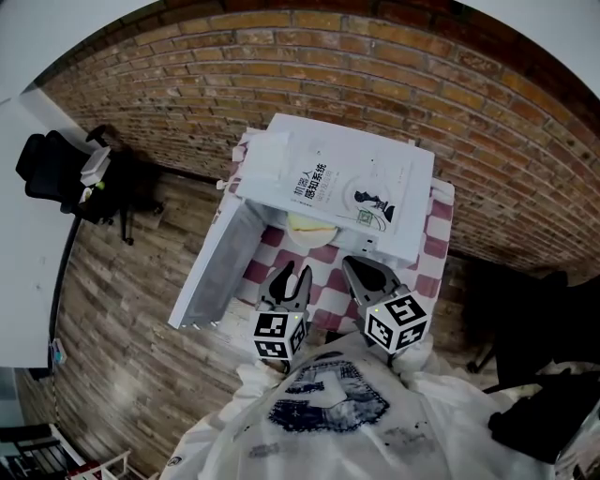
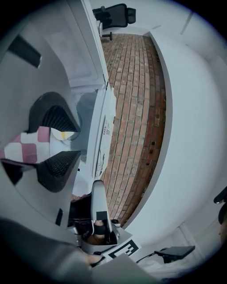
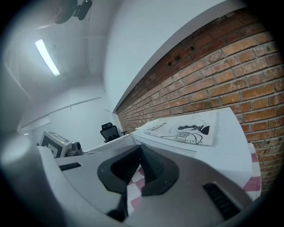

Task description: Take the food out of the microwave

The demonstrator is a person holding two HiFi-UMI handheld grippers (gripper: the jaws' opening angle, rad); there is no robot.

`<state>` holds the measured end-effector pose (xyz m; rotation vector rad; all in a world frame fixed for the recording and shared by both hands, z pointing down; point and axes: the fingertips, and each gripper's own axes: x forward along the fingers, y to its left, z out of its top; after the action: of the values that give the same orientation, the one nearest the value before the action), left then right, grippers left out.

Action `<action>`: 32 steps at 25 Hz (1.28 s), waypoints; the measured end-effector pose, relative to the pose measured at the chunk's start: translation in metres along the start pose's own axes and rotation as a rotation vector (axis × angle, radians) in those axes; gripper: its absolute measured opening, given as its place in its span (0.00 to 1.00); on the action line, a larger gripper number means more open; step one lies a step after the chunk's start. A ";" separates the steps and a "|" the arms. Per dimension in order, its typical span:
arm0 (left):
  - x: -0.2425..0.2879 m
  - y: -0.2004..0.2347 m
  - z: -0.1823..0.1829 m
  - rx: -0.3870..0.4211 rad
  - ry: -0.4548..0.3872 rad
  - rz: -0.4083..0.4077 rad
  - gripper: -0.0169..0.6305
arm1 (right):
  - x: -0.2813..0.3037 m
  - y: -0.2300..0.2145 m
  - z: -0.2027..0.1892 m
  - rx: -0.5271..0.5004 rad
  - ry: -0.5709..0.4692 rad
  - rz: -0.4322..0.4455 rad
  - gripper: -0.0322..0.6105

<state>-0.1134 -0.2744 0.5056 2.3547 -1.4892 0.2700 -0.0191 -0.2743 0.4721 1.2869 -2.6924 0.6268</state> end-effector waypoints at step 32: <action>0.070 0.061 -0.071 -0.452 0.005 -0.030 0.43 | 0.008 -0.018 -0.012 0.050 0.066 0.003 0.07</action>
<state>-0.1363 -0.3296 0.6057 2.0086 -1.3420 -0.0661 -0.0115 -0.2853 0.4905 1.2498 -2.6425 0.7277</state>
